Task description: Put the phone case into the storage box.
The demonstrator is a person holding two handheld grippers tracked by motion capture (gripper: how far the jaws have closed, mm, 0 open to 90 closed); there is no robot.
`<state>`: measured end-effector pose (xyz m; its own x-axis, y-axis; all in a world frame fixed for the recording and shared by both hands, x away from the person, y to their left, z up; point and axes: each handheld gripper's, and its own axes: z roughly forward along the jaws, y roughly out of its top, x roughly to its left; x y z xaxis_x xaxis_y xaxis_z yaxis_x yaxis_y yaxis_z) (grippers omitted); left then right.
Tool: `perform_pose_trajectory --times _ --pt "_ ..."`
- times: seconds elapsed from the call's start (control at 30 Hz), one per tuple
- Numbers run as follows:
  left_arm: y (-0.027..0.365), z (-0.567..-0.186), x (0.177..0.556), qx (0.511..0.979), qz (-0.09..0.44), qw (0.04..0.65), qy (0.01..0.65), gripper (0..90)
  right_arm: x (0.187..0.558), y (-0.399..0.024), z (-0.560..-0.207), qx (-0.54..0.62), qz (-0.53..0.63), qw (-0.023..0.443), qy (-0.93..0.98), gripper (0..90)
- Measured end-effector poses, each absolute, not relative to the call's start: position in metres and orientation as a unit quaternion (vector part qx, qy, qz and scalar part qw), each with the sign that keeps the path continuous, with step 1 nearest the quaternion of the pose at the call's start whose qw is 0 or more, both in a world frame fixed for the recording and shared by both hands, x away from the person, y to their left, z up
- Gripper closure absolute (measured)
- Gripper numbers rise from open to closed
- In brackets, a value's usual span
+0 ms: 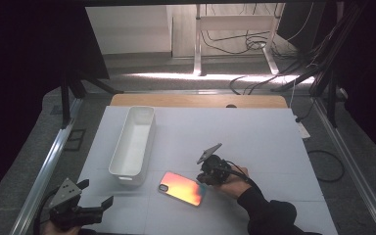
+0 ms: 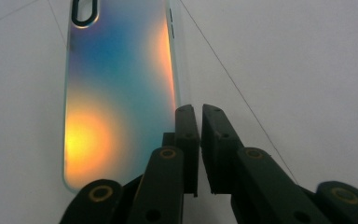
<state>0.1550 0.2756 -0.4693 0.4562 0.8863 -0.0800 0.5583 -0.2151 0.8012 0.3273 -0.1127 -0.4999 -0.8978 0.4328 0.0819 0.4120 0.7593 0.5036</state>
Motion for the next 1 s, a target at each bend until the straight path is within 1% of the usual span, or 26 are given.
perform_pose_trajectory --times 0.03,0.07,0.1,0.13,0.17,0.2,0.3,0.33,0.37,0.4,0.47,0.5,0.6,0.7,1.0 --pt "0.276 -0.469 0.155 0.752 0.204 0.403 0.480 1.8 0.327 -0.113 -0.500 0.225 0.264 0.020 0.938 83.9" --pt "0.276 -0.469 0.155 0.752 0.204 0.402 0.480 1.8 0.326 -0.114 -0.497 0.227 0.270 0.018 0.936 78.1" --pt "0.276 -0.469 0.155 0.752 0.204 0.403 0.480 1.8 0.326 -0.114 -0.496 0.229 0.271 0.019 0.935 75.3" --pt "0.276 -0.469 0.155 0.752 0.204 0.403 0.480 1.8 0.326 -0.114 -0.496 0.229 0.271 0.019 0.935 75.3" --pt "0.276 -0.469 0.155 0.752 0.204 0.403 0.480 1.8 0.325 -0.115 -0.494 0.229 0.273 0.019 0.934 68.7" --pt "0.276 -0.469 0.155 0.752 0.204 0.403 0.480 1.8 0.324 -0.115 -0.492 0.233 0.273 0.027 0.933 59.7" --pt "0.275 -0.469 0.155 0.753 0.204 0.402 0.480 1.8 0.321 -0.116 -0.487 0.237 0.278 0.034 0.930 44.7" --pt "0.275 -0.469 0.155 0.753 0.204 0.402 0.480 1.8 0.320 -0.116 -0.486 0.237 0.279 0.034 0.930 37.3" --pt "0.275 -0.469 0.155 0.753 0.204 0.402 0.480 1.8 0.320 -0.116 -0.486 0.237 0.279 0.034 0.930 37.3" --pt "0.275 -0.469 0.155 0.753 0.204 0.401 0.480 1.8 0.320 -0.116 -0.486 0.239 0.274 0.032 0.931 31.0" --pt "0.275 -0.469 0.155 0.753 0.204 0.401 0.480 1.8 0.317 -0.116 -0.485 0.238 0.266 0.045 0.933 18.7" --pt "0.275 -0.469 0.155 0.753 0.204 0.401 0.480 1.8 0.316 -0.116 -0.486 0.237 0.261 0.048 0.935 14.5" --pt "0.275 -0.469 0.155 0.753 0.204 0.401 0.480 1.8 0.313 -0.114 -0.486 0.236 0.249 0.044 0.938 5.8" --pt "0.275 -0.469 0.155 0.753 0.204 0.401 0.480 1.8 0.311 -0.113 -0.485 0.236 0.247 0.040 0.939 0.5" --pt "0.275 -0.469 0.155 0.754 0.204 0.400 0.480 1.8 0.305 -0.102 -0.486 0.224 0.245 0.043 0.942 0.0"
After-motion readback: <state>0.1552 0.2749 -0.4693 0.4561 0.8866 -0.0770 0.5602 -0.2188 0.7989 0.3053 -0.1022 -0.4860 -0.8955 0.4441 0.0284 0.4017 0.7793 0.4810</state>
